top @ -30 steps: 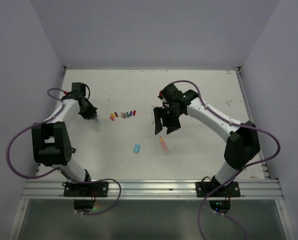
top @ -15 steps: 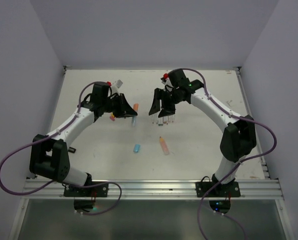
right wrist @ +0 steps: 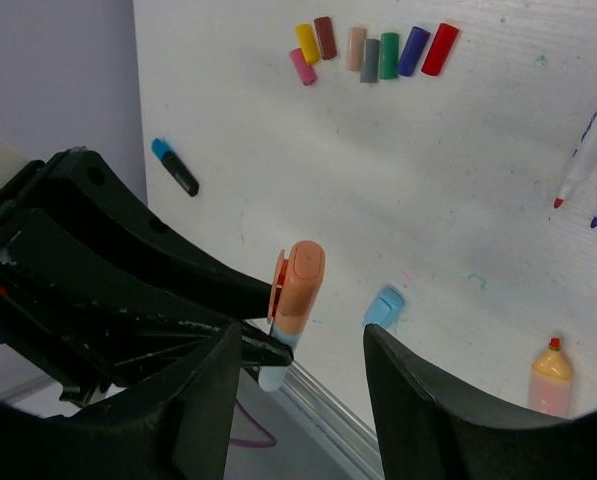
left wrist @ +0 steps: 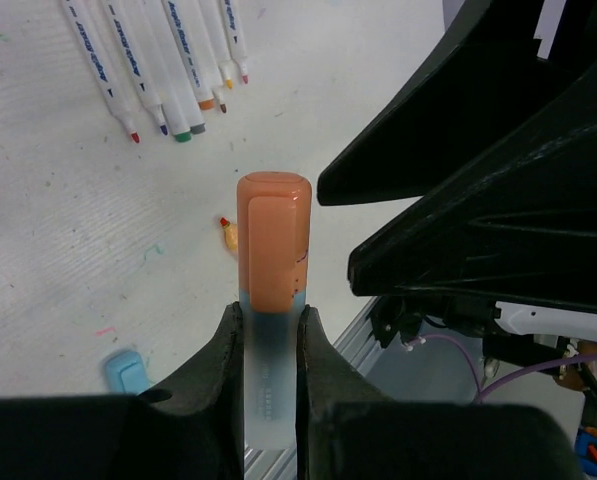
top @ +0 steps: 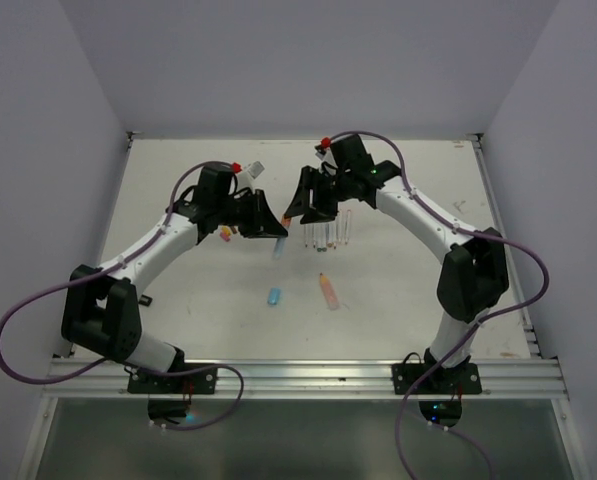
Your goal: Open the pen caps
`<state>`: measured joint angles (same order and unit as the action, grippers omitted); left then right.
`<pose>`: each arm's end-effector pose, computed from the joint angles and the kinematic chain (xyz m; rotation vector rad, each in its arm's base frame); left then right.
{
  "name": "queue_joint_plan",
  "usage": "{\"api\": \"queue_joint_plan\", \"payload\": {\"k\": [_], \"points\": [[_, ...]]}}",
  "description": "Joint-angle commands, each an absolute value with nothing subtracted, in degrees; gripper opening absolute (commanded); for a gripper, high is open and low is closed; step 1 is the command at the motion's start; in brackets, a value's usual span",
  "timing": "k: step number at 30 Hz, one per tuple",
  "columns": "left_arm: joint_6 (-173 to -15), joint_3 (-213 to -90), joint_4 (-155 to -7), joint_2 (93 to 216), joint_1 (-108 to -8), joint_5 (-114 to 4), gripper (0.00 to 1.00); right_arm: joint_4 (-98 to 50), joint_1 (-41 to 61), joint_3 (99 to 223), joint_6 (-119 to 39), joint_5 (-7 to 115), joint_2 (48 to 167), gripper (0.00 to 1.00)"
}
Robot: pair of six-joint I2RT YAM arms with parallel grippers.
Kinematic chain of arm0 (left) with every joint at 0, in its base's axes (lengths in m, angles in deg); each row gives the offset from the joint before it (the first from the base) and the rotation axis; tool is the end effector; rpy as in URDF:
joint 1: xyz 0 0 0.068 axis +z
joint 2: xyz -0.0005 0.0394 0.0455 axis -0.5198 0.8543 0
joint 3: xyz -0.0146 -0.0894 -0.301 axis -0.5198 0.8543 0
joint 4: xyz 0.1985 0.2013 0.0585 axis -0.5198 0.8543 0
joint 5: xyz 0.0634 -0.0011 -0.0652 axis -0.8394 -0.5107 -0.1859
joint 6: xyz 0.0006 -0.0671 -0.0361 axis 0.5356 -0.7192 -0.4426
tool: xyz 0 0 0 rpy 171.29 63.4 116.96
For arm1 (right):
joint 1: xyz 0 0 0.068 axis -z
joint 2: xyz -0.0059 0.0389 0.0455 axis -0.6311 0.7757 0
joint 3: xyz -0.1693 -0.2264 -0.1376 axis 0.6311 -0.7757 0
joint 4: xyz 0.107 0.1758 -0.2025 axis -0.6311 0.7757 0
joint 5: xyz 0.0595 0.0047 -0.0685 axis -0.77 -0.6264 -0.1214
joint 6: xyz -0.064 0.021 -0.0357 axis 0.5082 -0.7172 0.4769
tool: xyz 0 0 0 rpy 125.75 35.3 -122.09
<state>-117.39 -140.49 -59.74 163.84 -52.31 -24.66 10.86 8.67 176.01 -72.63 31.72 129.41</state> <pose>0.3208 -0.1662 0.2793 0.0711 2.4579 -1.2482 0.3772 0.2589 0.3189 -0.0629 2.5965 1.1378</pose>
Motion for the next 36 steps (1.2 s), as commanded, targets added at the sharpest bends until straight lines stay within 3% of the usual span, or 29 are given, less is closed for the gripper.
{"api": "queue_joint_plan", "payload": {"k": [1, 7, 19, 21, 23, 25, 26, 27, 30, 36], "points": [[-115.94, -143.74, -58.49, 164.43, -53.29, -23.94, 0.00, 8.18, 8.19, 178.41, -74.47, 31.05, 130.01, 0.56], [-115.77, -144.71, -57.96, 165.05, -54.43, -24.38, 0.00, 8.18, 7.05, 178.76, -74.82, 32.45, 130.80, 0.56], [-116.03, -146.29, -57.43, 164.87, -55.05, -25.26, 0.00, 8.70, 5.12, 176.39, -75.35, 34.82, 130.63, 0.42], [-116.03, -146.29, -57.43, 164.96, -55.05, -25.17, 0.00, 8.79, 5.03, 175.95, -75.44, 35.53, 130.36, 0.33], [-116.03, -146.29, -57.52, 164.61, -55.05, -24.74, 0.00, 8.88, 4.94, 175.51, -75.44, 36.50, 130.01, 0.06], [-115.77, -145.94, -57.44, 164.26, -55.14, -25.08, 0.01, 9.40, 4.94, 175.42, -75.26, 37.72, 129.57, 0.00], [-115.51, -145.68, -57.00, 164.17, -55.14, -25.69, 0.10, 9.49, 4.94, 175.42, -75.26, 38.08, 129.22, 0.00], [-115.33, -145.33, -56.82, 163.47, -55.05, -25.96, 0.29, 9.49, 4.94, 175.33, -75.26, 38.08, 128.96, 0.00], [-114.80, -143.31, -57.08, 161.89, -55.14, -26.05, 0.47, 9.32, 4.94, 175.07, -75.79, 38.44, 127.90, 0.00], [-115.68, -138.48, -59.01, 159.78, -55.14, -24.21, 0.53, 6.51, 5.03, 173.84, -77.46, 36.50, 126.50, 0.00]]}}
